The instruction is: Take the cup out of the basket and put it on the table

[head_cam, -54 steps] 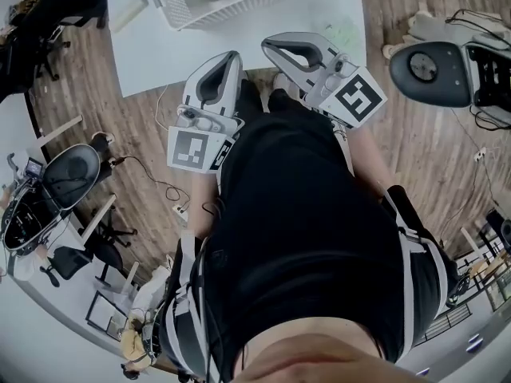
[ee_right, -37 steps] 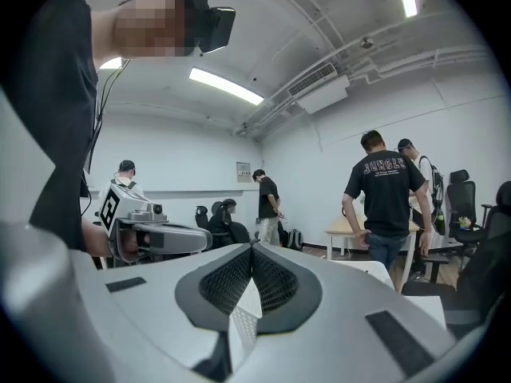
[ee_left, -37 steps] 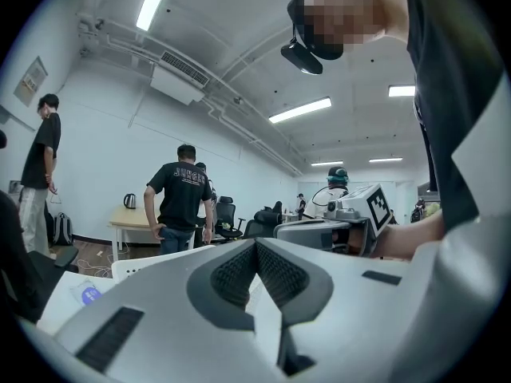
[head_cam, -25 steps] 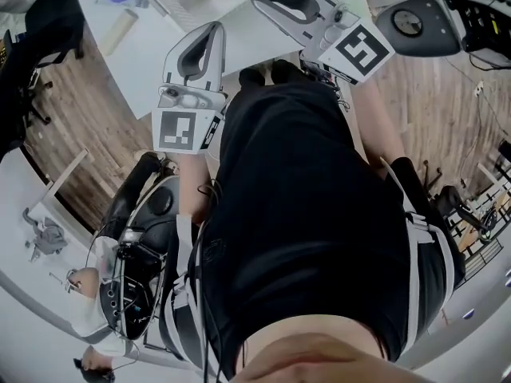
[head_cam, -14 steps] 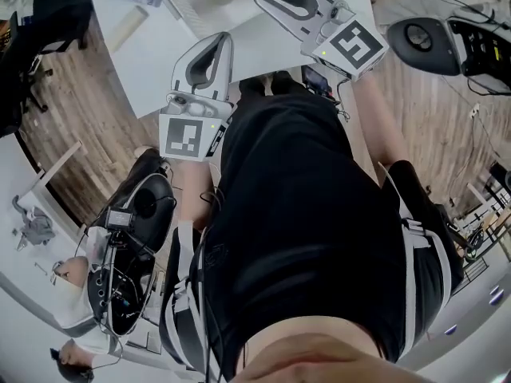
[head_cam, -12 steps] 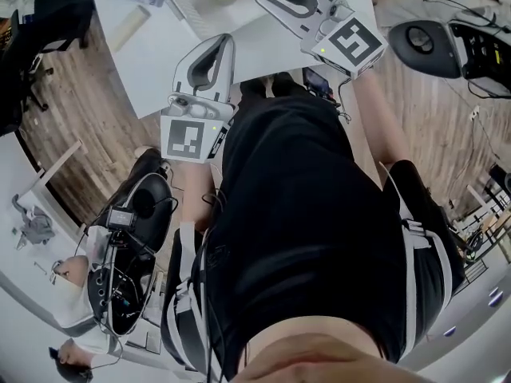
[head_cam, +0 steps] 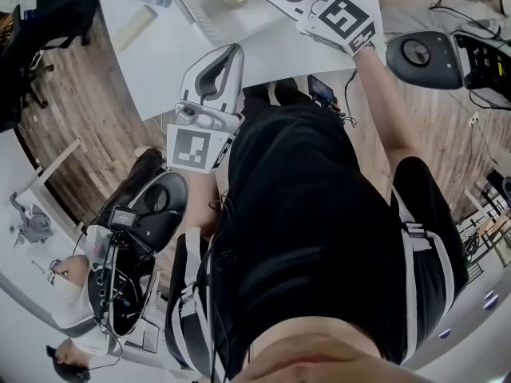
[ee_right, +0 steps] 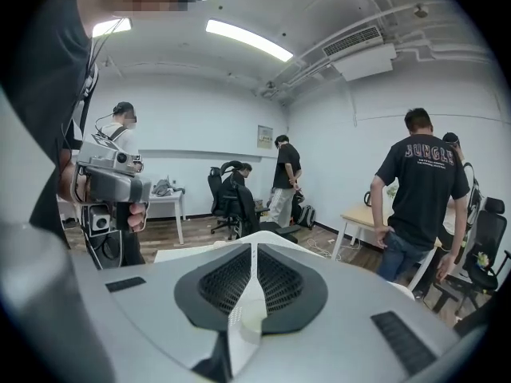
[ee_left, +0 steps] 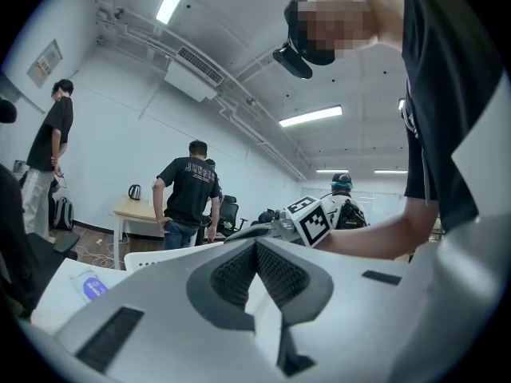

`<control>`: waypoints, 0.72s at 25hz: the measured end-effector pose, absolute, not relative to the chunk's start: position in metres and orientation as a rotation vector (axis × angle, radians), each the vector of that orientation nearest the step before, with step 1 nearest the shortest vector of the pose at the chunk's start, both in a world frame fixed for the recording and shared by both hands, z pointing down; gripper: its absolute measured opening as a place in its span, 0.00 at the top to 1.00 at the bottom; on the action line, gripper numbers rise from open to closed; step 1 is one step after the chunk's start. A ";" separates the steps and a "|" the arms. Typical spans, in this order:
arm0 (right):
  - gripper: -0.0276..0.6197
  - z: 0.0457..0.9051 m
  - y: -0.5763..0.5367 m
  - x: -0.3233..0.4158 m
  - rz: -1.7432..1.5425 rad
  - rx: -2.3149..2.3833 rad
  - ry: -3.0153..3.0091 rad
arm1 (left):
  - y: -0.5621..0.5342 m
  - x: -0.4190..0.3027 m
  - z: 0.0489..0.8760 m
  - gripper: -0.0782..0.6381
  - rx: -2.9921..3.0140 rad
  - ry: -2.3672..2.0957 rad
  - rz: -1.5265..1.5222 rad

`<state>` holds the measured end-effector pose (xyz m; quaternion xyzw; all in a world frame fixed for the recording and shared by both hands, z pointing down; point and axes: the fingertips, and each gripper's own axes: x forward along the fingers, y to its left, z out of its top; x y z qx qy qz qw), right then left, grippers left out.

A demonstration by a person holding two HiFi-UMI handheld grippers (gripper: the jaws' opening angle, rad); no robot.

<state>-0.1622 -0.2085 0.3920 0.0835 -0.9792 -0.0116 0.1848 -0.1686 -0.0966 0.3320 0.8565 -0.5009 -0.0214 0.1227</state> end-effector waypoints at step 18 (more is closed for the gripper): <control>0.92 0.458 -0.232 -0.191 -0.121 -0.003 -2.639 | -0.101 -0.159 0.343 0.87 2.492 -1.419 -0.010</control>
